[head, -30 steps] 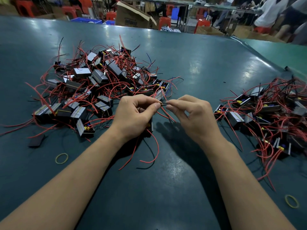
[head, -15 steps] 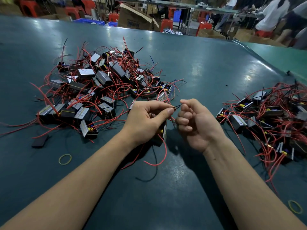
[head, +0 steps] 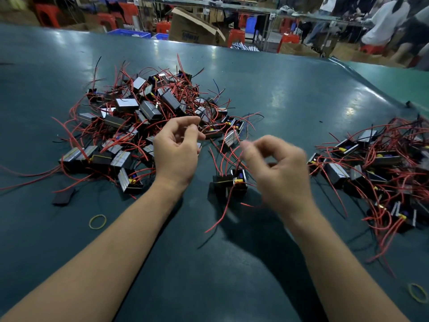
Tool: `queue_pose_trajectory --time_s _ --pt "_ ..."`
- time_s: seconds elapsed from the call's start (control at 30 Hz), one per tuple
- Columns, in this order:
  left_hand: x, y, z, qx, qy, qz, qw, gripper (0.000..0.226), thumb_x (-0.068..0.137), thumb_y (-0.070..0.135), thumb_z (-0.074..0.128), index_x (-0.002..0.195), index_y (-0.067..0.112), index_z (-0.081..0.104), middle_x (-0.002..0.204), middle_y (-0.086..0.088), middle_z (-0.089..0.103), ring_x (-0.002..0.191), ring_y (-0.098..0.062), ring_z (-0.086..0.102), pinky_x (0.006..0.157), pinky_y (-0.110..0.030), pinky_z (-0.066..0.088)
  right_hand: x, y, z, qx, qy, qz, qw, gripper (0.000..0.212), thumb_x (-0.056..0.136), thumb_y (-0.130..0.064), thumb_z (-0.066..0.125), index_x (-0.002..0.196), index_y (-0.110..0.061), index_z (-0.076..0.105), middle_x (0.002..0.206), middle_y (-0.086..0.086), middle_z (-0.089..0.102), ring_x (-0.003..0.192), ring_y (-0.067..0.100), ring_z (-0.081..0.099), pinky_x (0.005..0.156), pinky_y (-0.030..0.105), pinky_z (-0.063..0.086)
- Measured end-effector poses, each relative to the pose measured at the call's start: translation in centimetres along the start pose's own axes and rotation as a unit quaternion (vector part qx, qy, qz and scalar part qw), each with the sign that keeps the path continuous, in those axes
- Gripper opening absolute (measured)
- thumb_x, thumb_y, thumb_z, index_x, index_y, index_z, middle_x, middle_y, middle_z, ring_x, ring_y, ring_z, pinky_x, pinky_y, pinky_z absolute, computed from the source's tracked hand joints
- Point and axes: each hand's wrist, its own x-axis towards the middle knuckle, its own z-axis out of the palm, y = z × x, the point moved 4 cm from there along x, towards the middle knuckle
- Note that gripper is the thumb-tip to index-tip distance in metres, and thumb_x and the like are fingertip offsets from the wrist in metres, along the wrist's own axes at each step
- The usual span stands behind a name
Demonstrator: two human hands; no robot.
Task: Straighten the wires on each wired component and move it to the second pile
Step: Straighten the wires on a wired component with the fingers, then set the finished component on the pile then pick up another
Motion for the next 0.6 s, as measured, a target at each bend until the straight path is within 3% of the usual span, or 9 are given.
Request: queue_pose_trajectory --time_s 0.07,0.13,0.17,0.37,0.43,0.53,0.6 --pt "0.3 -0.1 -0.2 0.003 0.017 0.005 1.0 0.015 0.095 0.006 0.054 0.096 0.015 0.066 0.066 0.005 0.064 0.051 -0.006 0.048 0.052 -0.02 0.042 -0.9 -0.6 2.1 -0.152 -0.094 -0.066 0.982 0.018 0.086 -0.034 0.068 0.089 -0.017 0.072 0.089 -0.002 0.066 0.089 0.017 0.058 0.08 0.031 0.047" --pt "0.5 -0.2 -0.4 0.004 0.026 0.009 1.0 0.015 0.095 0.006 0.054 0.096 0.015 0.065 0.066 0.005 0.063 0.05 -0.005 0.048 0.053 -0.02 0.041 -1.7 0.5 3.9 -0.262 -0.212 -0.044 0.941 0.04 0.085 -0.043 0.068 0.118 -0.02 0.065 0.117 0.001 0.058 0.114 0.023 0.047 0.096 0.038 0.042" --pt "0.6 -0.2 -0.5 0.006 0.03 0.011 0.999 0.014 0.095 0.006 0.053 0.096 0.015 0.065 0.066 0.005 0.063 0.05 -0.003 0.05 0.054 -0.019 0.042 -1.9 1.0 4.3 -0.282 -0.229 -0.029 0.931 0.044 0.086 -0.044 0.067 0.124 -0.022 0.06 0.123 0.0 0.054 0.118 0.023 0.042 0.098 0.04 0.041" --pt "0.7 -0.2 -0.7 0.001 0.042 0.011 0.999 0.015 0.095 0.008 0.053 0.096 0.019 0.064 0.07 0.001 0.064 0.052 -0.003 0.051 0.056 -0.021 0.042 -1.4 -0.4 3.6 -0.179 -0.195 -0.07 0.962 0.021 0.08 -0.019 0.075 0.097 -0.01 0.067 0.107 0.003 0.061 0.101 0.026 0.056 0.087 0.04 0.047" --pt "0.7 -0.1 -0.8 0.001 0.046 0.02 0.999 0.015 0.095 0.009 0.053 0.096 0.02 0.063 0.071 -0.001 0.065 0.053 -0.006 0.05 0.054 -0.023 0.041 -0.6 -0.9 2.4 -0.149 -0.142 -0.093 0.974 0.018 0.076 -0.012 0.076 0.092 -0.008 0.068 0.102 0.006 0.064 0.097 0.026 0.059 0.087 0.038 0.048" --pt "0.5 0.0 -0.9 0.016 0.041 0.035 0.998 0.015 0.095 0.01 0.053 0.096 0.021 0.063 0.07 0.003 0.065 0.055 -0.007 0.05 0.054 -0.024 0.043 0.8 -0.1 -0.7 -0.16 -0.024 -0.072 0.984 0.02 0.077 -0.007 0.073 0.096 -0.008 0.068 0.102 0.007 0.062 0.097 0.026 0.058 0.089 0.034 0.047" --pt "0.4 0.0 -0.7 0.029 0.035 0.042 0.998 0.015 0.094 0.01 0.054 0.096 0.021 0.063 0.069 0.005 0.065 0.055 -0.004 0.053 0.057 -0.023 0.044 1.6 1.9 -3.0 -0.235 0.027 0.013 0.972 0.029 0.08 -0.007 0.069 0.109 -0.009 0.064 0.112 0.011 0.06 0.107 0.03 0.055 0.095 0.035 0.042"
